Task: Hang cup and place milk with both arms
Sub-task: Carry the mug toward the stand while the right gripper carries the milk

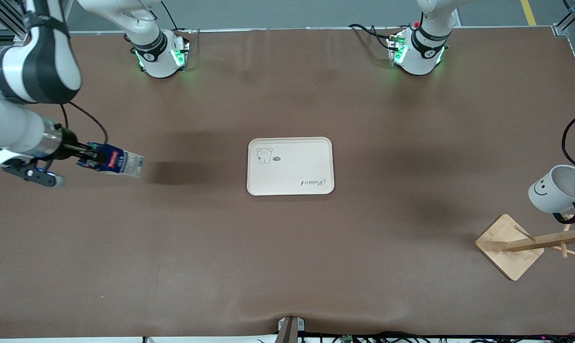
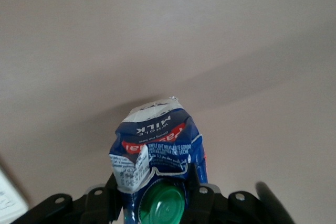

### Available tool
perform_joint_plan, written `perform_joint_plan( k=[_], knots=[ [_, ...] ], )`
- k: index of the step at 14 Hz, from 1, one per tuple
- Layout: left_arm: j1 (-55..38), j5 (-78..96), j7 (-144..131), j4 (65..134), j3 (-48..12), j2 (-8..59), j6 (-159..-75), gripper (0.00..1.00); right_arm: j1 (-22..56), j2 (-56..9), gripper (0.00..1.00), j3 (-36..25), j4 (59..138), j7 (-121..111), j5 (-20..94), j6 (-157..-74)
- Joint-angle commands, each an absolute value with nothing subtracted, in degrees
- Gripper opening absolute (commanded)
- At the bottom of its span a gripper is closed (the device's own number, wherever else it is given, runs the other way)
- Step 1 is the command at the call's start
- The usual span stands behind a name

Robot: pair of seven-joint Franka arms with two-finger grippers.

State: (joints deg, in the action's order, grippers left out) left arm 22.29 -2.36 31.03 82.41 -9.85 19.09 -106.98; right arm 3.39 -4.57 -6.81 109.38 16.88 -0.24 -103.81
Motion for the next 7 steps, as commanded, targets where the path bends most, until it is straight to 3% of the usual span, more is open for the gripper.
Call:
perform_joint_plan(
  k=[1, 4, 7],
  knots=[
    [23.9, 0.3, 32.7, 80.9, -10.5, 20.7, -107.0, 0.00, -0.7, 0.7, 0.00, -5.4, 121.1, 13.1, -1.1, -112.4],
    [24.9, 2.1, 32.8, 80.9, -10.5, 21.6, -108.0, 0.00, -4.9, 1.6, 0.00, -5.3, 129.2, 5.5, -1.1, -123.5],
    [24.8, 1.9, 32.9, 80.8, -10.4, 21.9, -108.9, 0.03, -5.0, 1.7, 0.00, -5.3, 130.9, 5.5, -1.1, -124.5]
  ],
)
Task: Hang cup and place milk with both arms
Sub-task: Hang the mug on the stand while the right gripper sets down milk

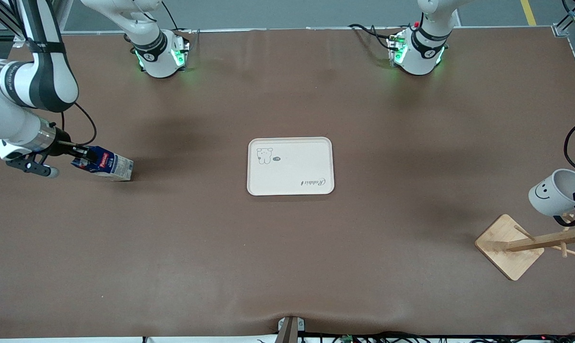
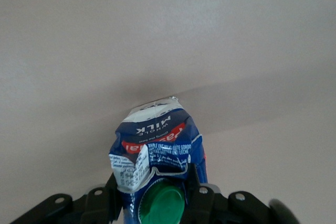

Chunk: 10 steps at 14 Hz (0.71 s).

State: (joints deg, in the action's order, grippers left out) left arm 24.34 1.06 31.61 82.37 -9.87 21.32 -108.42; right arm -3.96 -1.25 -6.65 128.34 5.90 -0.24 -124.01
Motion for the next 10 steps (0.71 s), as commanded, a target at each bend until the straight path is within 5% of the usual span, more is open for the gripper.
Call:
perform_joint_plan(
  k=[1, 3, 5, 6, 7, 10],
  knots=[
    [24.8, 1.8, 33.5, 80.8, -10.5, 22.1, -109.6, 0.10, -5.0, 1.5, 0.00, -5.3, 131.0, 5.5, -1.1, -124.5],
    [24.9, 1.9, 34.5, 80.4, -10.4, 22.6, -109.8, 0.19, -5.1, 1.5, 0.39, -5.3, 132.1, 5.3, -1.1, -124.3],
    [24.8, 1.9, 34.3, 80.3, -10.4, 22.6, -109.8, 0.44, -5.0, 1.4, 0.99, -5.3, 131.9, 5.1, -1.1, -123.9],
    [24.7, 1.9, 34.1, 80.1, -10.5, 22.6, -109.8, 0.61, -5.0, 1.4, 1.00, -5.3, 131.6, 5.1, -1.1, -123.4],
    [24.6, 1.9, 34.3, 80.1, -10.5, 22.6, -109.8, 1.00, -5.1, 1.4, 1.00, -5.2, 130.9, 5.0, -1.0, -122.4],
    [24.2, 1.8, 33.9, 80.1, -10.8, 22.1, -109.6, 1.00, -4.6, 0.3, 1.00, -5.0, 122.8, 5.0, -0.9, -113.4]
  ],
)
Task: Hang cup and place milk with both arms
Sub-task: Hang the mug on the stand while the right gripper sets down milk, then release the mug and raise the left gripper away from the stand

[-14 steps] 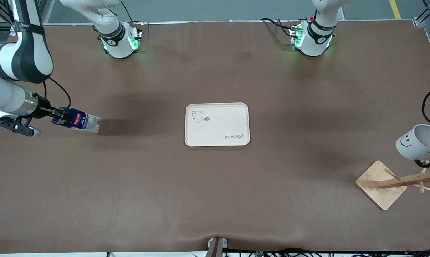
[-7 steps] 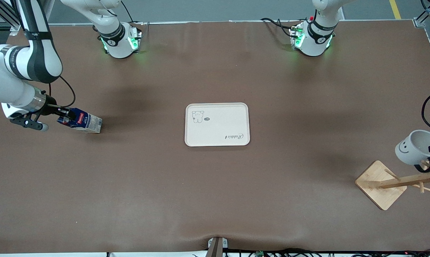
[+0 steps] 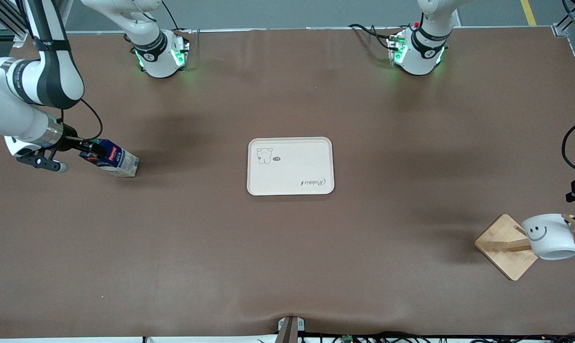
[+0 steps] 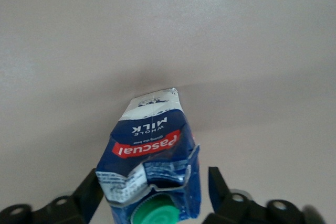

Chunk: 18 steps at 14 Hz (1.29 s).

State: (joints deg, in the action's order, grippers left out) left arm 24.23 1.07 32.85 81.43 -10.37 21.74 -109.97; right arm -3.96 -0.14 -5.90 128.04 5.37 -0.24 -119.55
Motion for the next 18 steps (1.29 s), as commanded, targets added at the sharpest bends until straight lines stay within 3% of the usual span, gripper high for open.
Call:
perform_joint_plan(
  k=[1, 5, 7, 13, 16, 18],
  knots=[
    [24.2, 1.7, 33.8, 80.1, -10.9, 22.0, -109.3, 1.00, -4.5, -1.0, 1.00, -5.0, 117.1, 5.2, -0.8, -108.5],
    [23.8, 1.9, 31.7, 80.3, -11.3, 20.6, -108.8, 1.00, -3.5, -12.0, 1.00, -4.8, 88.4, 5.1, 0.2, -86.1],
    [22.6, 1.2, 27.7, 80.5, -12.0, 19.6, -105.8, 1.00, -3.9, -16.2, 1.00, -4.9, 81.1, 5.1, 1.1, -81.7],
    [21.8, 0.1, 24.7, 83.3, -13.6, 15.3, -102.9, 1.00, -4.7, -10.9, 1.00, -5.1, 80.3, -7.4, 2.4, -81.0],
    [20.9, -0.4, 18.7, 87.8, -16.1, 10.7, -101.6, 1.00, -6.5, -11.2, 1.00, -5.2, 80.1, -8.1, 8.4, -80.2],
    [20.9, -0.4, 17.8, 90.7, -17.1, 7.7, -101.6, 1.00, -6.3, -11.6, 1.00, -5.0, 77.1, -8.2, 4.6, -80.9]
  ],
)
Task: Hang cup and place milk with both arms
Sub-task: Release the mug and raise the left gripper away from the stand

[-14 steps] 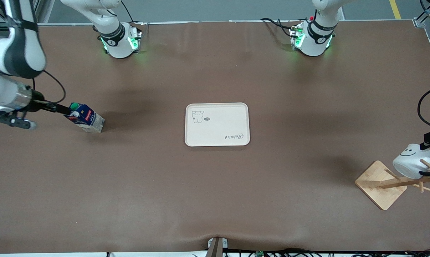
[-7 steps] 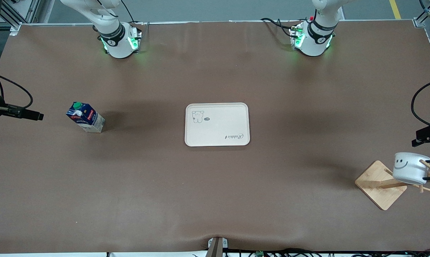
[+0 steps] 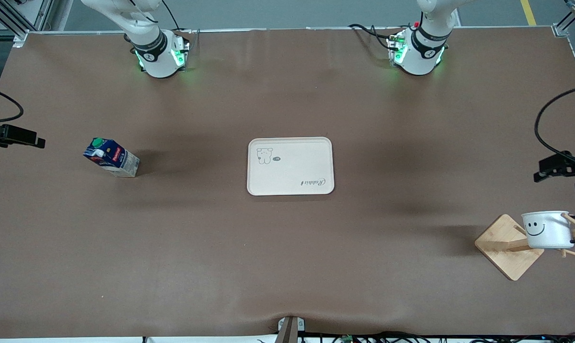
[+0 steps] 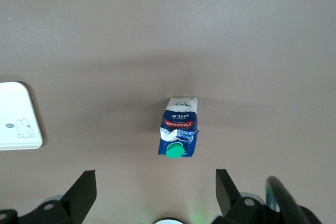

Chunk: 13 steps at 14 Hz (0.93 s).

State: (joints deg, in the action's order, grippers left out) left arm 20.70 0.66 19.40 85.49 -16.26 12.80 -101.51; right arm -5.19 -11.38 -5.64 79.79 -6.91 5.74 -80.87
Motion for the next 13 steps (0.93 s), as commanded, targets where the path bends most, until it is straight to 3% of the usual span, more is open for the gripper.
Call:
perform_joint_plan(
  k=[1, 5, 8, 11, 13],
  knots=[
    [20.9, -0.4, 16.8, 92.1, -17.9, 6.3, -101.6, 1.00, -5.8, -11.5, 1.00, -4.9, 76.7, -8.2, 3.0, -81.1],
    [20.9, -0.5, 12.0, 96.3, -21.0, 1.3, -101.6, 1.00, -4.4, -9.1, 1.00, -4.9, 78.0, -8.3, 2.6, -75.5],
    [20.9, -0.5, 11.0, 95.3, -22.9, 1.1, -99.7, 1.00, -6.6, -9.1, 1.00, -5.2, 74.0, -7.6, 3.0, -75.2],
    [20.7, -4.4, 7.8, 92.1, -25.6, 1.3, -96.7, 1.00, -5.1, -4.0, 1.00, -4.7, 78.1, -7.4, 2.4, -75.9],
    [20.8, -5.5, 4.2, 91.1, -27.2, 1.3, -94.4, 1.00, -5.1, 1.4, 1.00, -4.8, 85.9, -6.8, 2.5, -79.2]
  ],
)
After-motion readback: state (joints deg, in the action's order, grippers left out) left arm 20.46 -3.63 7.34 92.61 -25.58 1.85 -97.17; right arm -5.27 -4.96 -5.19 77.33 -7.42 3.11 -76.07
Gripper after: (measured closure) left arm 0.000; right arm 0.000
